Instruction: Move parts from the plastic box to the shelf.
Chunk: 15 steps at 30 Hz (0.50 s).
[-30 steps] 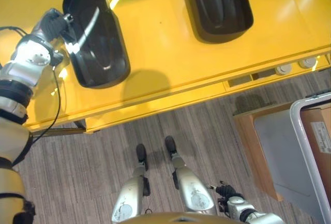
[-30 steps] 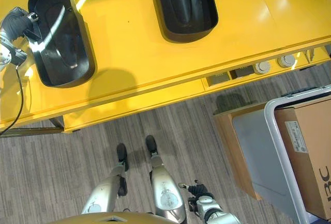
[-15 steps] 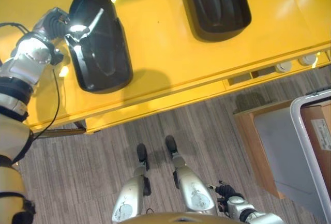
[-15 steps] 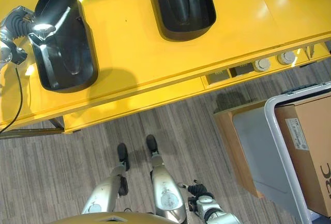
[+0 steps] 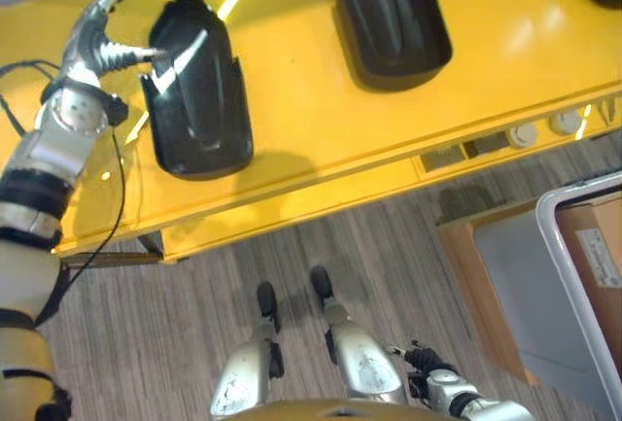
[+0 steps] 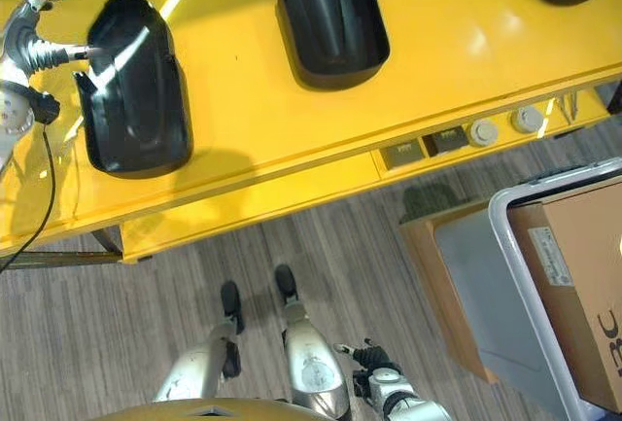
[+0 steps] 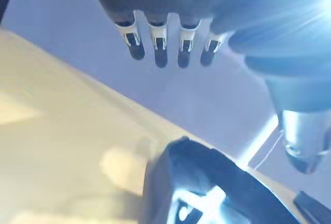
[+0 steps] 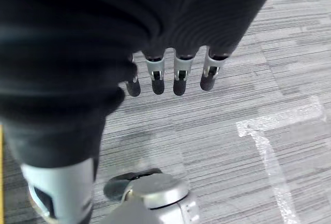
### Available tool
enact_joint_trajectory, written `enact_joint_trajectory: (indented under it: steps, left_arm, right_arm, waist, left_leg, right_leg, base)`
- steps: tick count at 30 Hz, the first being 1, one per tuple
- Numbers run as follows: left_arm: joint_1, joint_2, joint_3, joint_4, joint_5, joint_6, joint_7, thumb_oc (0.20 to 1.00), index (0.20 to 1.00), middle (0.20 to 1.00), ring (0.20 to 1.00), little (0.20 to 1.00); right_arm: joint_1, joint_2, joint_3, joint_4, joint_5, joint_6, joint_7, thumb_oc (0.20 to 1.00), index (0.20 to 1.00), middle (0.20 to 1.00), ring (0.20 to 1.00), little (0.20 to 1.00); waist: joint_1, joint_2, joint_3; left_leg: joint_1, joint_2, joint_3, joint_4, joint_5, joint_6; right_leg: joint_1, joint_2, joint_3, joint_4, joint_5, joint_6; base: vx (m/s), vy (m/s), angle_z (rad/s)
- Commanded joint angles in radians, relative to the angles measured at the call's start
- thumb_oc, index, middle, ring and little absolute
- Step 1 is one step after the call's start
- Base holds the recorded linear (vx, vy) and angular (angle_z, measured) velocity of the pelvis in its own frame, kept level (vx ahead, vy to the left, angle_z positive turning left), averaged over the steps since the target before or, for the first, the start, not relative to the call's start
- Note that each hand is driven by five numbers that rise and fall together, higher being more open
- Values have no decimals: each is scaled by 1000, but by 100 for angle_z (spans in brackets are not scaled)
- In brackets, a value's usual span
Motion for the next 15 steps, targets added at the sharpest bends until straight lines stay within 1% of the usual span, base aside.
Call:
enact_joint_trajectory:
  steps: [1,2,3,5,7,8,9,10,12,13,14,15]
  left_arm:
    - [-30,49,16,-10,56,-21,57,1000,1000,1000,1000,1000]
    - [-3,49,25,-47,80,-20,63,1000,1000,1000,1000,1000]
    - [0,49,28,-49,81,-19,64,1000,1000,1000,1000,1000]
    - [78,33,82,-178,87,-31,80,1000,1000,1000,1000,1000]
    - [202,26,154,-313,95,-45,67,1000,1000,1000,1000,1000]
    - [202,26,154,-313,95,-45,67,1000,1000,1000,1000,1000]
    - [354,13,245,-489,61,-78,27,476,476,476,476,476]
    - [432,-7,292,-574,43,-91,7,200,200,200,200,200]
    - [585,-88,372,-693,13,-112,-31,200,200,200,200,200]
    - [698,-174,400,-797,-24,-130,-78,200,200,200,200,200]
    - [734,-222,405,-821,-57,-132,-94,200,200,200,200,200]
    - [820,-313,407,-868,-100,-132,-126,200,200,200,200,200]
  right_arm:
    - [91,-11,2,54,-9,12,3,1000,1000,1000,1000,1000]
    - [102,-7,-2,51,-17,14,5,1000,1000,1000,1000,1000]
    - [103,-7,-1,51,-17,14,5,1000,1000,1000,1000,1000]
    - [100,2,-13,43,-16,14,4,1000,1000,1000,1000,1000]
    - [107,11,-22,40,-20,14,5,1000,1000,1000,1000,1000]
    - [107,11,-22,40,-20,14,5,1000,1000,1000,1000,1000]
    - [113,22,-31,27,-26,15,8,1000,1000,1000,1000,1000]
    - [118,31,-33,19,-27,14,11,1000,1000,1000,1000,1000]
    - [138,44,-30,13,-40,15,17,1000,1000,1000,1000,1000]
    - [150,57,-30,8,-51,16,21,1000,1000,1000,1000,1000]
    - [156,64,-30,11,-57,17,22,1000,1000,1000,1000,1000]
    - [164,72,-32,17,-73,19,15,1000,1000,1000,1000,1000]
  waist:
    - [5,-8,-123]
    - [9,-10,-147]
    - [8,-10,-147]
    - [17,-18,-170]
    - [24,-23,-192]
    - [24,-23,-192]
    - [31,-31,-216]
    - [35,-38,-224]
    - [37,-49,-243]
    - [43,-63,-258]
    - [46,-69,-261]
    - [49,-75,-263]
  left_leg:
    - [21,61,-108,-8,-28,-43]
    - [46,64,-112,-8,-35,-43]
    - [48,64,-112,-8,-36,-43]
    - [75,67,-119,-8,-43,-44]
    - [98,70,-125,-8,-51,-44]
    - [98,70,-125,-8,-51,-44]
    - [120,75,-130,-8,-59,-45]
    - [132,78,-132,-8,-63,-45]
    - [154,82,-132,-8,-72,-44]
    - [171,85,-131,-8,-80,-43]
    - [175,86,-130,-8,-82,-42]
    - [182,85,-129,-8,-86,-39]
  right_leg:
    - [85,-62,-1,-6,-114,85]
    - [116,-66,-12,-6,-122,83]
    - [118,-67,-12,-6,-123,83]
    - [145,-67,-29,3,-136,81]
    - [167,-65,-35,14,-149,78]
    - [167,-65,-35,14,-149,78]
    - [184,-61,-37,31,-165,73]
    - [191,-59,-38,41,-172,70]
    - [212,-57,-37,48,-181,64]
    - [231,-57,-40,45,-185,61]
    - [238,-59,-42,43,-185,60]
    - [250,-61,-42,36,-185,57]
  base:
    - [114,-9,12]
    - [114,-9,23]
    - [58,-9,29]
    - [36,-8,28]
    - [49,2,18]
    - [59,19,1]
    - [49,23,1]
    - [71,25,-8]
    - [52,4,2]
    - [38,-4,19]
    - [18,13,16]
    - [-6,11,5]
